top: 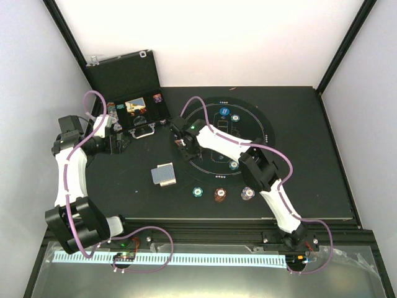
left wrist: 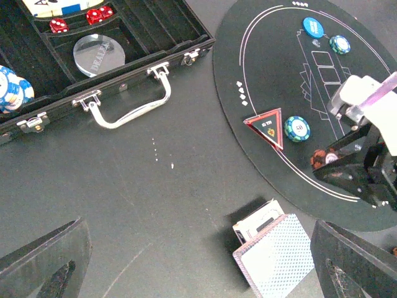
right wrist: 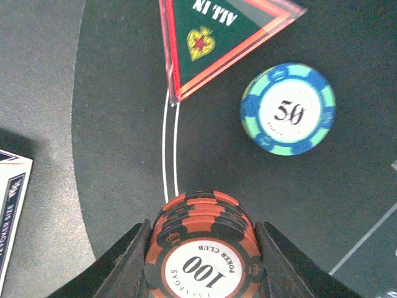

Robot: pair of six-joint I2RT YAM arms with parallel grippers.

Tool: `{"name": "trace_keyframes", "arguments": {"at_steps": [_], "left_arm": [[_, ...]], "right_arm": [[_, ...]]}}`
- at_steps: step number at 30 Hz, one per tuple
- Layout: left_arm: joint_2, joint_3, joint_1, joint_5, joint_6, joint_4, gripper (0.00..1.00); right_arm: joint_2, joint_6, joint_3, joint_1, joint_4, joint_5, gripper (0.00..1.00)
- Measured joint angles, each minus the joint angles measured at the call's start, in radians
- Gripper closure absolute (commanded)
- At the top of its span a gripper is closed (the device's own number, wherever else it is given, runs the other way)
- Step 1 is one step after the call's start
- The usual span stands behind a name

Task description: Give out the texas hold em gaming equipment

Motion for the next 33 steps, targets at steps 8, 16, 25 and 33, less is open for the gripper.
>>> {"name": "trace_keyframes", "arguments": {"at_steps": [8, 16, 25, 33], "left_arm": [[0.000, 0.002, 0.000, 0.000, 0.000, 0.000, 0.01], [0.000, 0.002, 0.000, 0.000, 0.000, 0.000, 0.01], [0.000, 0.002, 0.000, 0.000, 0.000, 0.000, 0.01], [0.000, 0.002, 0.000, 0.001, 0.000, 0.000, 0.01]], "right_arm": [[0.025, 0.006, -0.023, 0.003, 0.018, -0.032, 0.66], [0.065, 0.023, -0.022, 0.002, 0.052, -0.037, 0.65], [0.073, 0.027, -0.015, 0.003, 0.057, -0.035, 0.45], [0.053, 0.027, -0.032, 0.003, 0.056, -0.027, 0.36]]}}
